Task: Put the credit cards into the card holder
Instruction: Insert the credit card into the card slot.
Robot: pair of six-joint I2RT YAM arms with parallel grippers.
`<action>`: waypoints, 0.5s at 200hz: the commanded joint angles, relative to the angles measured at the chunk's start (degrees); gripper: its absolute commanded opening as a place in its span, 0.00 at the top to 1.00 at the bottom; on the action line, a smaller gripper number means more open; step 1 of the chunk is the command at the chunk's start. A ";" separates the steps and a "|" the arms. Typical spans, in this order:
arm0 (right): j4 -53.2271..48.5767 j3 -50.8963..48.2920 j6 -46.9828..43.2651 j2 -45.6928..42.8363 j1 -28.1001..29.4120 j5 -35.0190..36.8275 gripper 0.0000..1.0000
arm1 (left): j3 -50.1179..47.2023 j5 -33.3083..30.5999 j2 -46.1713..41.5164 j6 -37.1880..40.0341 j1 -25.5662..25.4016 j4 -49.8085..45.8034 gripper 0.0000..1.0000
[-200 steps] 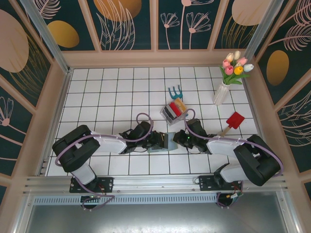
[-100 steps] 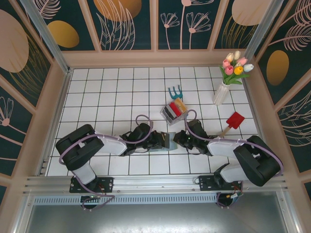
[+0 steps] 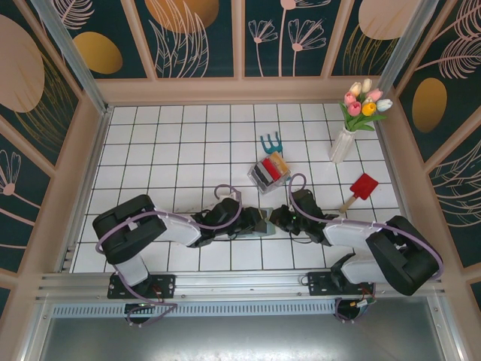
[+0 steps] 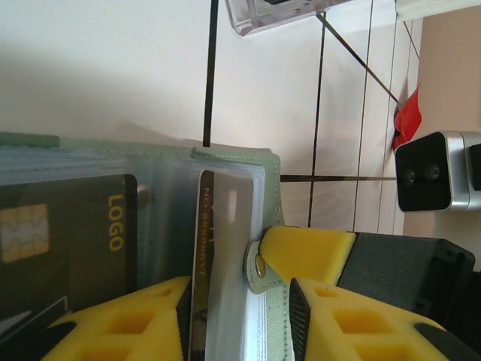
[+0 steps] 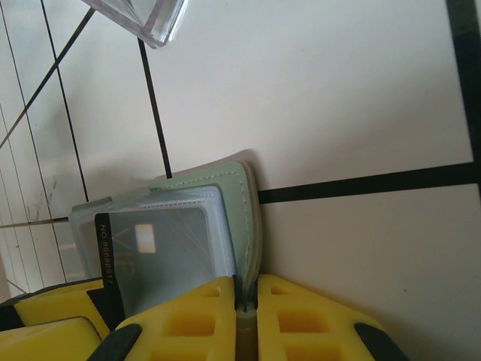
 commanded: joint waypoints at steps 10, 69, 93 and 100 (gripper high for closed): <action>-8.43 -1.41 -1.56 0.47 0.88 0.33 0.88 | 1.59 -2.95 -2.60 2.71 -0.31 -10.14 0.58; -7.53 -1.33 -1.76 1.29 0.87 -0.28 0.88 | 3.31 -2.52 -3.00 5.41 -0.38 -13.86 0.58; -6.69 -1.07 -1.65 1.98 0.93 -1.15 0.87 | 6.13 0.63 -0.83 6.79 -0.93 -13.66 0.57; -6.56 -1.08 -1.66 2.22 1.06 -1.32 0.87 | 7.23 0.86 1.23 7.29 -1.24 -14.46 0.57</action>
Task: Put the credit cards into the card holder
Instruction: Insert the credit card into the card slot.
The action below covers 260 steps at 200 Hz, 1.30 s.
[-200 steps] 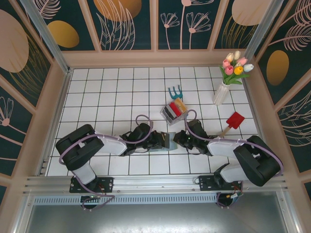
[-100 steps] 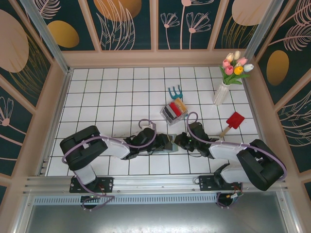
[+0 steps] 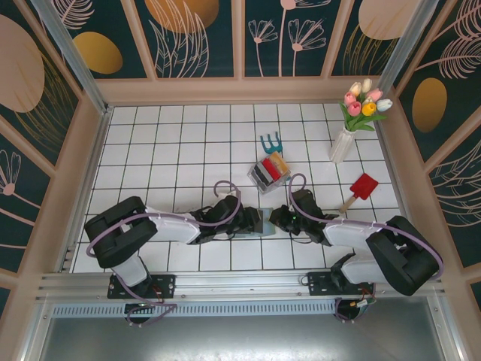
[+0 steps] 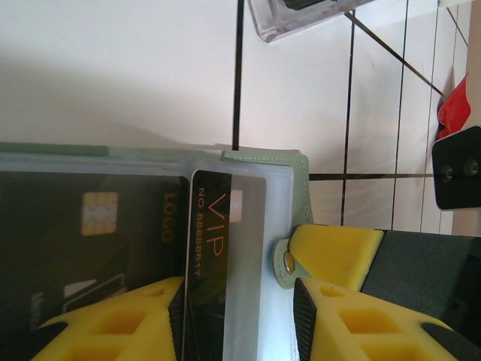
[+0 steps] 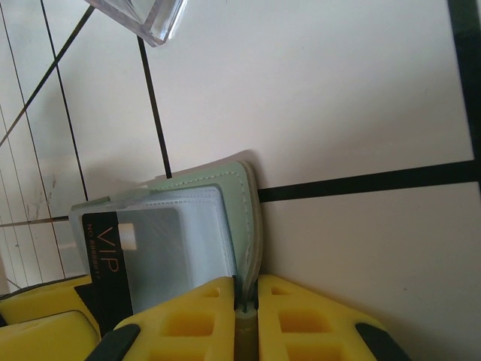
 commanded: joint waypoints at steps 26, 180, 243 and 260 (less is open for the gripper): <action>-6.97 -0.93 -1.53 2.42 1.22 -1.01 0.88 | 6.60 3.43 5.84 3.72 -1.83 -5.42 0.56; -9.33 0.14 -2.48 1.55 1.15 0.94 0.87 | 11.45 -3.82 2.30 10.21 -2.27 -22.98 0.49; -8.72 -0.17 -2.32 1.55 1.23 0.53 0.87 | 13.42 -0.86 3.55 12.47 -2.51 -22.02 0.52; -8.67 -0.09 -2.40 1.63 1.24 0.49 0.87 | 14.62 0.35 4.72 13.49 -2.88 -22.29 0.52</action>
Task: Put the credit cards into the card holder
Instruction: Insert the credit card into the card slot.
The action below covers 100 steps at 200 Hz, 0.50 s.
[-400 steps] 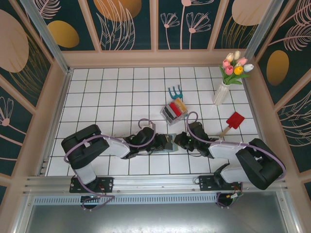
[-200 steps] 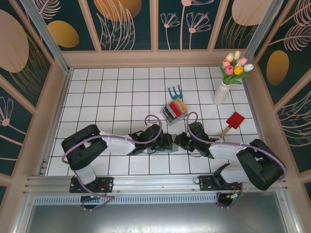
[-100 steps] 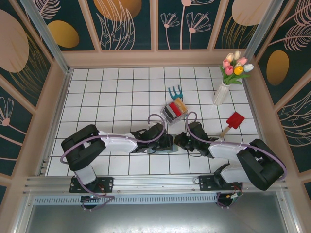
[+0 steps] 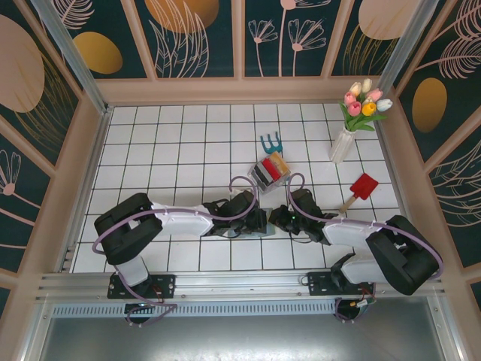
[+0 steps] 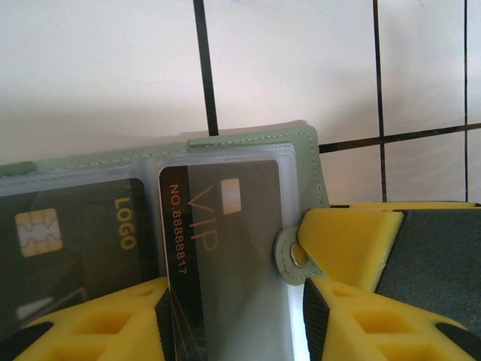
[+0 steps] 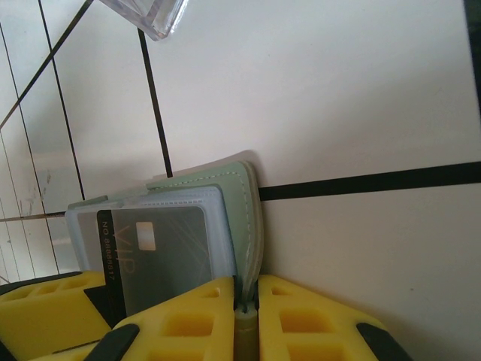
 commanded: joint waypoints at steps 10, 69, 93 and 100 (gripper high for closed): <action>-7.16 -0.97 -1.32 1.47 0.88 0.42 0.87 | 3.09 2.74 2.24 3.27 -0.91 -2.97 0.52; -8.37 -0.57 -1.18 0.58 0.93 1.96 0.84 | 3.84 1.57 0.52 4.78 -1.14 -6.25 0.51; -11.79 0.61 -2.23 -1.80 0.59 4.62 0.79 | 3.22 -3.34 -3.71 4.44 -1.14 -8.64 0.50; -13.23 1.18 -2.86 -2.82 0.29 5.44 0.75 | 3.13 -4.64 -4.83 4.26 -1.11 -9.31 0.49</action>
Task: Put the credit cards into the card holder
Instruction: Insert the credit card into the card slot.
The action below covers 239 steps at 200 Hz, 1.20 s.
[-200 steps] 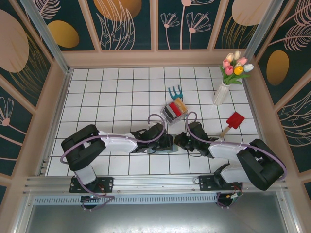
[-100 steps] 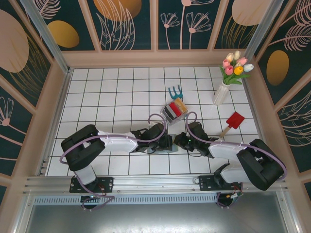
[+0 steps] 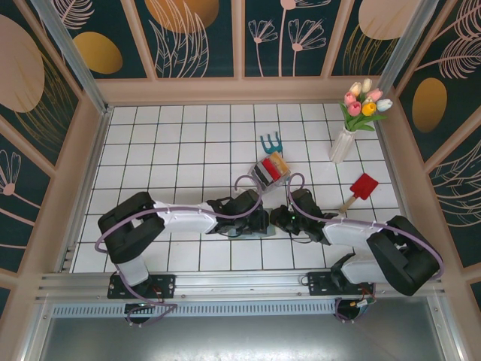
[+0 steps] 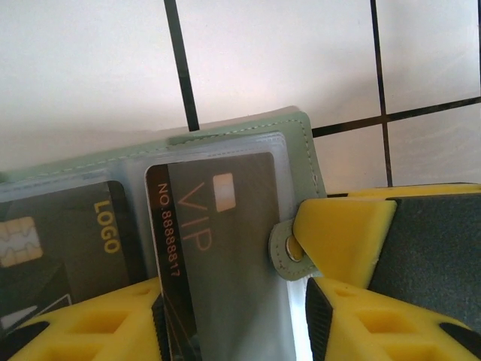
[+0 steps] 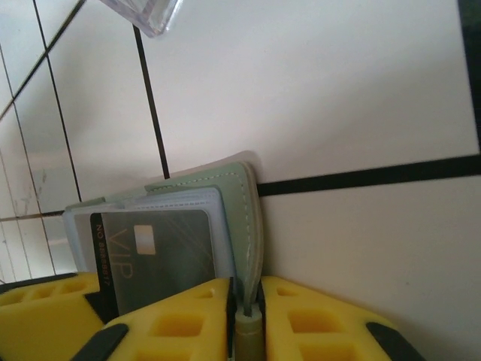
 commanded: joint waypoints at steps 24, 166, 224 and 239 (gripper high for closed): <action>-14.82 2.35 -4.82 -5.60 -1.58 5.66 0.62 | -2.00 -7.68 -9.20 -0.24 -0.51 -4.06 0.48; -21.58 24.15 -9.13 10.85 14.89 11.01 0.99 | -19.20 -4.65 -20.28 -4.06 7.46 7.89 0.63; -24.61 24.94 -10.18 15.21 15.70 10.87 0.98 | -19.47 -4.13 -18.22 -3.90 7.56 9.40 0.59; -26.97 25.35 -10.30 15.75 15.78 12.36 0.98 | -18.58 -2.90 -16.95 -3.00 7.54 9.89 0.58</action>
